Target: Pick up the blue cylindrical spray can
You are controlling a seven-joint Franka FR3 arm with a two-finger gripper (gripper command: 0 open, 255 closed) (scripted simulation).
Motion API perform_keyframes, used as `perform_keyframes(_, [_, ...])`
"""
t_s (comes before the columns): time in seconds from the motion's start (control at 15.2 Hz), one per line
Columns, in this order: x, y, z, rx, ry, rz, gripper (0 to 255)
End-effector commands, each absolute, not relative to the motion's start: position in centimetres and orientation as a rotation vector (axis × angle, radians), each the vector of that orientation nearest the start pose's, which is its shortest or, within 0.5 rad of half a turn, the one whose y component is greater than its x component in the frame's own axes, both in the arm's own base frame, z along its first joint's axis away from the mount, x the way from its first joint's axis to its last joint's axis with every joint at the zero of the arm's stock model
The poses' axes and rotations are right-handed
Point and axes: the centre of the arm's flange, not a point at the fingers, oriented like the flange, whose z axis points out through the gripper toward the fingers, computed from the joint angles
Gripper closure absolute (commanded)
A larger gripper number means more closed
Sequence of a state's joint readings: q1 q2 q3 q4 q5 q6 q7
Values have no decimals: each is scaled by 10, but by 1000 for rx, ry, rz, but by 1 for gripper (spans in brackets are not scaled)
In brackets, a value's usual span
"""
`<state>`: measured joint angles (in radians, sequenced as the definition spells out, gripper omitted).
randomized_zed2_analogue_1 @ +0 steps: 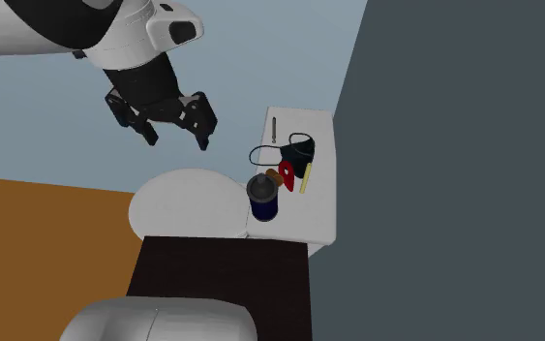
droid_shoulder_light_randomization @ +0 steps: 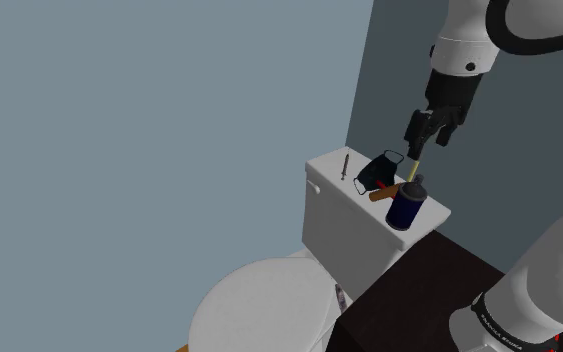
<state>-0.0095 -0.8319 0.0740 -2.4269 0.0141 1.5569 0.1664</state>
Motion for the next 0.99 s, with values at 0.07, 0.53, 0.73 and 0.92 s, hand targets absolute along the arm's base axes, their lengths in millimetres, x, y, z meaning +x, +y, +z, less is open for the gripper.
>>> perform_keyframes(0.07, [304, 15, 561, -3174, 197, 134, 0])
perform_keyframes(0.53, [379, -58, 490, -3086, 153, 669, 0])
perform_keyframes(0.73, [403, -88, 452, -3020, 133, 891, 0])
perform_keyframes(0.92, [421, -117, 409, -2938, 112, 1107, 0])
